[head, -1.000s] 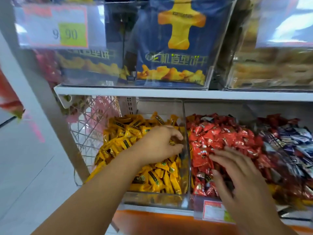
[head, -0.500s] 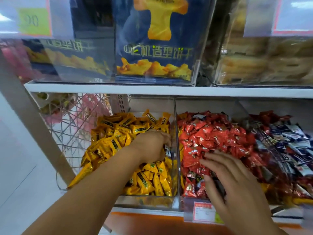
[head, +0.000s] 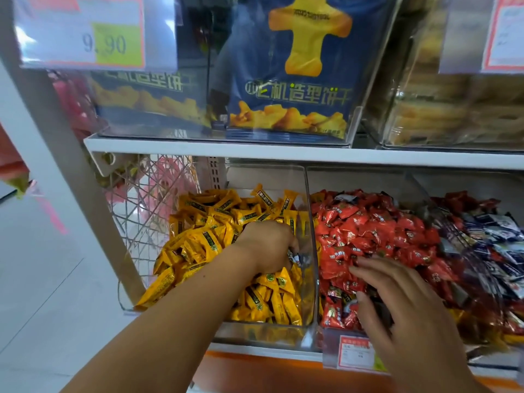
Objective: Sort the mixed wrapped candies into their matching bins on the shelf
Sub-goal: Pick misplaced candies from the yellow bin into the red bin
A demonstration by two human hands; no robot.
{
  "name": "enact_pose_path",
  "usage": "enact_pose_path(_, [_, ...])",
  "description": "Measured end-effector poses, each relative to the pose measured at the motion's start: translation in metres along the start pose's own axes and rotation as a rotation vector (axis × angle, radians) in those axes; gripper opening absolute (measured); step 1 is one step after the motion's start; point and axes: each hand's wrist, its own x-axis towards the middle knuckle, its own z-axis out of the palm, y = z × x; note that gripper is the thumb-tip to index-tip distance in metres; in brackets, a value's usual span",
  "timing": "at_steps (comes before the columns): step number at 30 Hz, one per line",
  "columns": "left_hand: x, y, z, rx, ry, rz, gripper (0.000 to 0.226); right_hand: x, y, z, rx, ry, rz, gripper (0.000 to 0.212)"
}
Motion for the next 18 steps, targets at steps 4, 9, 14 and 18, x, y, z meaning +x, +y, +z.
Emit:
enact_pose_path(4, [-0.002,-0.006,0.001,-0.045,0.014,0.034,0.033,-0.001,0.002,0.002,0.009,0.004,-0.001,0.039])
enact_pose_path(9, [-0.008,-0.012,-0.006,-0.210,0.009,0.027,0.030,0.000,0.004,0.003,0.016,0.000,-0.015,0.047])
enact_pose_path(14, [-0.022,-0.022,-0.022,-0.400,0.098,-0.016,0.021,0.000,0.002,0.001,0.013,0.006,-0.024,0.038])
enact_pose_path(18, [-0.033,-0.026,-0.033,-0.667,0.157,-0.033,0.016,0.000,0.002,0.000,0.032,-0.026,-0.002,0.037])
